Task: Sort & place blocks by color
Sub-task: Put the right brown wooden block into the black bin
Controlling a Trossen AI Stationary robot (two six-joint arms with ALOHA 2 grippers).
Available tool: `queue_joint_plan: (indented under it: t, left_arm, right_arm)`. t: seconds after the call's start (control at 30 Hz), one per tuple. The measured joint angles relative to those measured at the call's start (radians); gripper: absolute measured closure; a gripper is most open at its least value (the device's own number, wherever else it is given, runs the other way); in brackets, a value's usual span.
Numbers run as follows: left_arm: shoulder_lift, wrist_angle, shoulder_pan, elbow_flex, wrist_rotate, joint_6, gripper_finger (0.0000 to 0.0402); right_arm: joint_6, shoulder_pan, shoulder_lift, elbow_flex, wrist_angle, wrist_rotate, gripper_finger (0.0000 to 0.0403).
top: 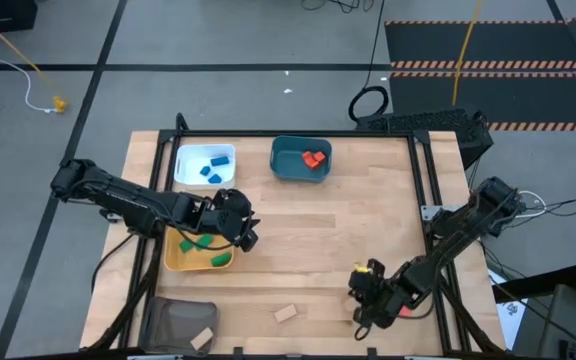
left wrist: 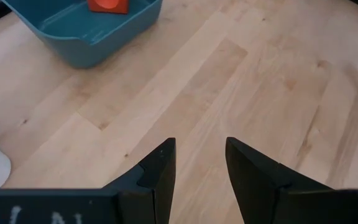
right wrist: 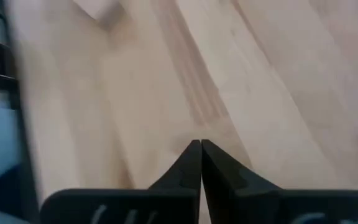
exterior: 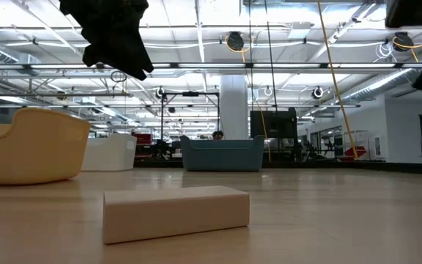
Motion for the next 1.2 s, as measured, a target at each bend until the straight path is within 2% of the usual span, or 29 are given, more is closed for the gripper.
queue_joint_plan:
  t: [0.23, 0.37, 0.5, 0.7, 0.97, 1.2]
  left_arm:
    - [0.0, 0.001, -0.001, 0.0, 0.008, 0.017, 0.0259]
    - [0.0, 0.001, -0.001, 0.0, 0.01, 0.019, 0.0259]
    - [0.0, 0.001, -0.001, 0.0, 0.01, 0.042, 0.0259]
    - [0.0, 0.001, -0.001, 0.0, 0.01, 0.087, 0.0259]
    - [0.0, -0.001, -0.001, 0.0, 0.01, 0.12, 0.0259]
    - [0.0, -0.001, -0.001, 0.0, 0.01, 0.12, 0.0259]
  right_arm:
    - [-0.067, -0.045, -0.101, 0.003, 0.004, -0.014, 0.0363]
    - [0.043, -0.045, -0.116, 0.003, -0.036, -0.066, 0.0322]
    - [0.163, -0.041, -0.108, 0.003, -0.095, -0.072, 0.0275]
    - [0.203, -0.049, -0.059, 0.004, -0.131, -0.072, 0.0224]
    - [0.199, -0.081, 0.025, 0.004, -0.151, -0.121, 0.0215]
    - [0.174, -0.081, 0.07, 0.005, -0.096, -0.151, 0.0217]
